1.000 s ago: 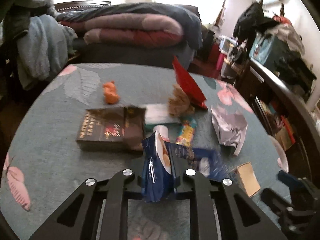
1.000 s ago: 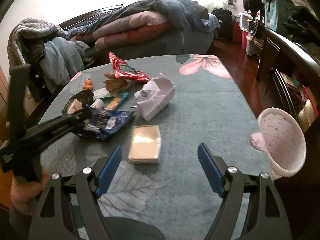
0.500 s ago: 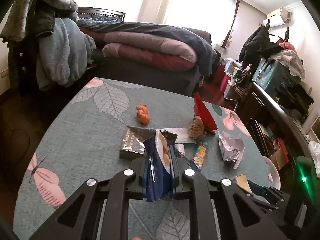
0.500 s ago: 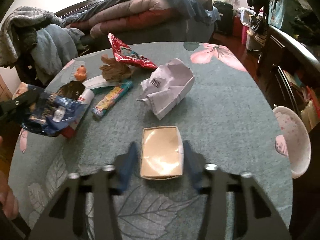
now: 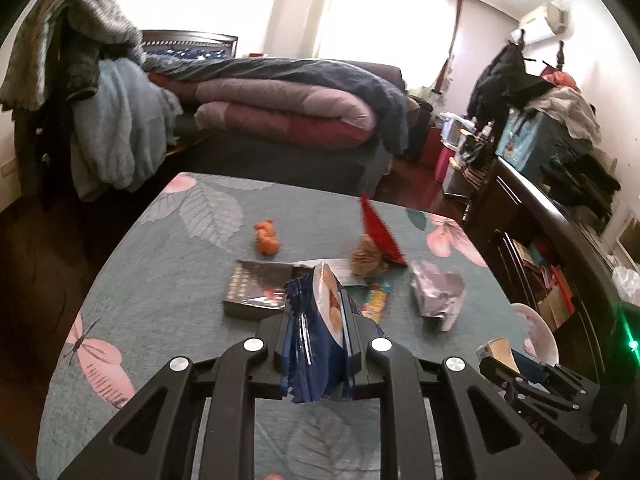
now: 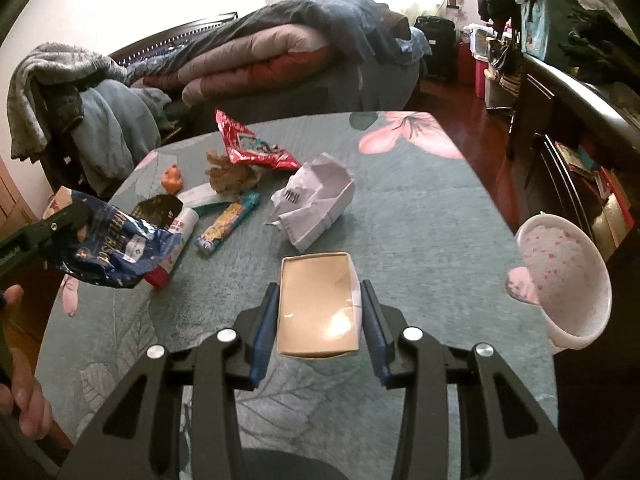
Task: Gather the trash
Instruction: 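Lift the blue wrapper with the left tool while the right tool grasps the tan card box, then drop the blue wrapper and tan box into the wastebasket with both tools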
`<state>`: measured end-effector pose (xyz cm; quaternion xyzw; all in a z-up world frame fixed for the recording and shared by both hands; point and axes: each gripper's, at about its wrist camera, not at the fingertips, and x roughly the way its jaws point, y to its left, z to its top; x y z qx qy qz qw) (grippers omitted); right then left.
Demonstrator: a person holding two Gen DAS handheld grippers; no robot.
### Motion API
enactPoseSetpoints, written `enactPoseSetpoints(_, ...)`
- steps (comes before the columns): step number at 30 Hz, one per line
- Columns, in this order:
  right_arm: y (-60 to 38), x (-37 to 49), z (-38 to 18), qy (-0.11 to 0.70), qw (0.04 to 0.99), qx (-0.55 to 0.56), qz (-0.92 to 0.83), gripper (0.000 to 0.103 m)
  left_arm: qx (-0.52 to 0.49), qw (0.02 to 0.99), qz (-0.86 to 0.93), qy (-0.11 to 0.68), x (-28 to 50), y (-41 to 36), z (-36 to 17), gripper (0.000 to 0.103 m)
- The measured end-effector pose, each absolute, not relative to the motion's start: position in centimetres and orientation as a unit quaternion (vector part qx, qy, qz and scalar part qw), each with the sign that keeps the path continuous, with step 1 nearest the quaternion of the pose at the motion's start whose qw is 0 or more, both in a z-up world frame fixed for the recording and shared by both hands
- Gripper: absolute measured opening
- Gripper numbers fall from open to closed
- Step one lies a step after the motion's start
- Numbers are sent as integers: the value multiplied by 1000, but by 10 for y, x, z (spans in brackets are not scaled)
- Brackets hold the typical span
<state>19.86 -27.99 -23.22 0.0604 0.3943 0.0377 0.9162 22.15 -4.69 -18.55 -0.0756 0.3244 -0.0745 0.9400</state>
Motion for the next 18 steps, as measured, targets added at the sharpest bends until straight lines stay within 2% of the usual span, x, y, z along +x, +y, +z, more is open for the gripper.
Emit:
enactPoseSetpoints(9,-318,175,-211,363,928,80,12,40,-47,941,-122,313,216,-99,-168,19)
enactPoseSetpoints(18,-388,153,-205,336,934,110,-51,40,-6,932,-205,298,218,-183,-153,20)
